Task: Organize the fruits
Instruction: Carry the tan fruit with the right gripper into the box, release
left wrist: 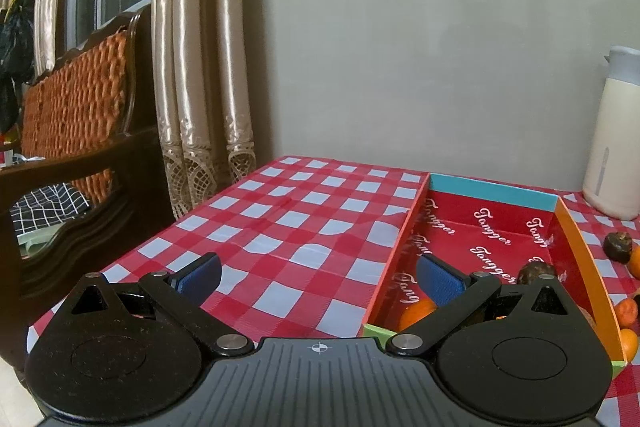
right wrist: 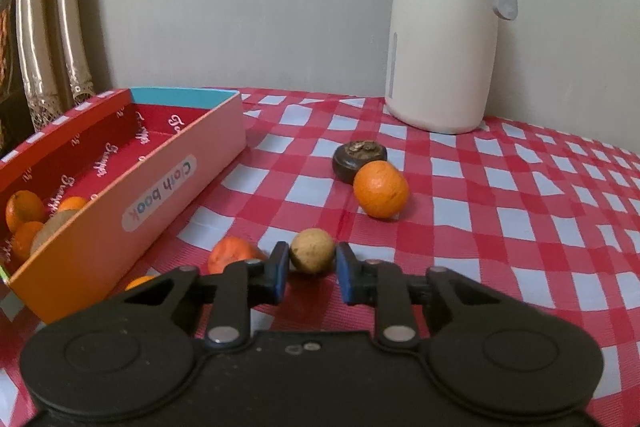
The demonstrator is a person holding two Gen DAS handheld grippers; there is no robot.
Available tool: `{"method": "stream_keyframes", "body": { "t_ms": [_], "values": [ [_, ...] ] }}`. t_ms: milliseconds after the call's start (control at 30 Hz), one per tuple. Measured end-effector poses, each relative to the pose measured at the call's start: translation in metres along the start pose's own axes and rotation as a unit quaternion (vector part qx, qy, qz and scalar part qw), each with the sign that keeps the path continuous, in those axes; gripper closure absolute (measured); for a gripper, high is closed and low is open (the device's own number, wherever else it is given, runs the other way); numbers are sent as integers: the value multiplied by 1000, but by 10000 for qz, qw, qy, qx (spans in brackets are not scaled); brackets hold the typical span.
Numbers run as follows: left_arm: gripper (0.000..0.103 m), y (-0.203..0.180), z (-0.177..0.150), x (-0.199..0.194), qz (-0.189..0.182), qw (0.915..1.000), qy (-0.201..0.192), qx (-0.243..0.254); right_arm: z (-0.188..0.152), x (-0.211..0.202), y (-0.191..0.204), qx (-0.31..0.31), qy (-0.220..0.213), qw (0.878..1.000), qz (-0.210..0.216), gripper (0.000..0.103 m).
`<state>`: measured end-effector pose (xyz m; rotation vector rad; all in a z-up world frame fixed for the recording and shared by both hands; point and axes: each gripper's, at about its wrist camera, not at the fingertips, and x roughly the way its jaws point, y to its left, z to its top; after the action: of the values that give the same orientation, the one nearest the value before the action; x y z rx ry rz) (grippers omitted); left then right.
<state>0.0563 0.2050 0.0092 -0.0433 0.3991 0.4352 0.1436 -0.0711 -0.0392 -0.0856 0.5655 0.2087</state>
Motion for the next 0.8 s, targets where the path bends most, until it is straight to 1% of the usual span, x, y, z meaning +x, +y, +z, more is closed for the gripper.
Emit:
{"method": "stream_keyframes", "body": {
  "t_ms": [200, 433, 700, 800],
  "values": [
    [0, 3, 0, -1, 17, 10000, -2, 25, 4, -10, 1, 23, -229, 9997, -34, 80],
    [0, 11, 1, -5, 88, 10000, -22, 22, 12, -24, 13, 26, -468, 9989, 75, 80],
    [0, 25, -2, -9, 190, 9998, 6, -22, 21, -42, 39, -50, -852, 9954, 445, 80],
    [0, 30, -3, -10, 220, 9998, 15, -30, 24, -46, 52, -99, -930, 9939, 579, 80]
  ]
}}
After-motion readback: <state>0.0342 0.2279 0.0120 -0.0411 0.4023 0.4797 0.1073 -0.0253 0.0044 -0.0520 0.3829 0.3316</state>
